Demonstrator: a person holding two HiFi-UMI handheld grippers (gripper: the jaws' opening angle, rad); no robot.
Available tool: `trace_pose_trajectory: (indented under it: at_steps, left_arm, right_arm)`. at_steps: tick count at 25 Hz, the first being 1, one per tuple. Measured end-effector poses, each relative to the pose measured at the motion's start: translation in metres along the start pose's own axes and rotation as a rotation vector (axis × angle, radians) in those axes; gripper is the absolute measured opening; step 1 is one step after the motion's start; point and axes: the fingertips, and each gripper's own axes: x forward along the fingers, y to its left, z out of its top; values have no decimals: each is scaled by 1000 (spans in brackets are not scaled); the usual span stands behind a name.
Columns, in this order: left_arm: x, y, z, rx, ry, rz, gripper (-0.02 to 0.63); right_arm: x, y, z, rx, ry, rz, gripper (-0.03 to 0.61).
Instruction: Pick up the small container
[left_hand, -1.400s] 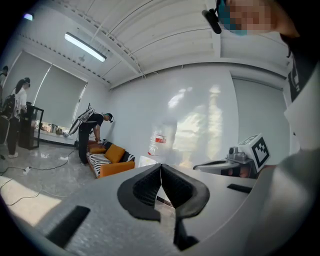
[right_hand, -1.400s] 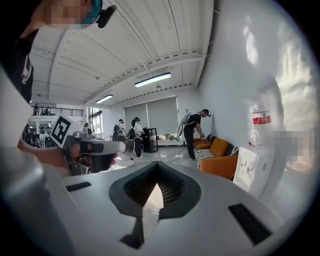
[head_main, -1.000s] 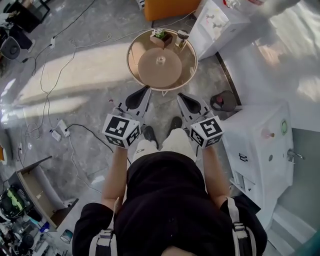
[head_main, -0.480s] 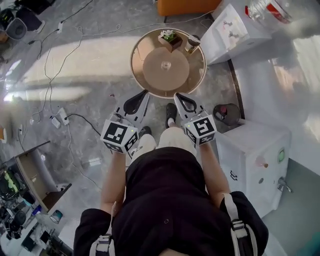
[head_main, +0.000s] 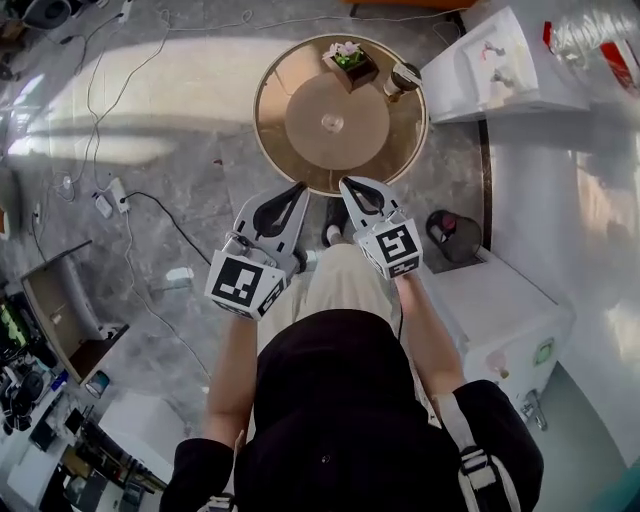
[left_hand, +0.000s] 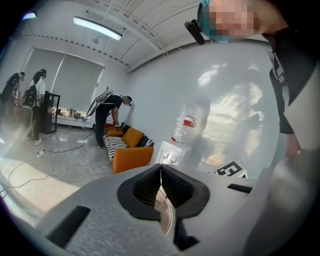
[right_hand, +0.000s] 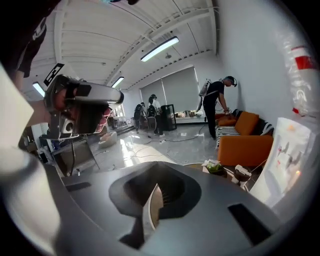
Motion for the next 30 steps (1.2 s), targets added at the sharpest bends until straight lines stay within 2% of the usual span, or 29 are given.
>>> trace_pose_trajectory:
  at_steps: [4, 8, 13, 16, 19, 22, 30]
  left_arm:
    - [13, 11, -20, -19, 30, 13, 18]
    - [28, 24, -44, -2, 60, 2, 18]
    - [53, 44, -76, -10, 95, -2, 18]
    - [67, 50, -97, -55, 144, 5, 18]
    - [75, 57, -119, -90, 158, -2, 18]
    - [83, 67, -146, -113, 174, -5, 18]
    - [106, 79, -207, -167, 241, -23, 18]
  right_arm:
    - [18, -22, -28, 23, 26, -15, 0]
    - [42, -42, -57, 28, 58, -33, 0]
    - [74, -58, -93, 50, 103, -24, 0]
    - [93, -71, -116, 56, 129, -25, 10]
    - [112, -86, -139, 66, 153, -46, 53]
    - [132, -101, -161, 97, 160, -77, 68]
    - [182, -133, -218, 121, 200, -120, 247]
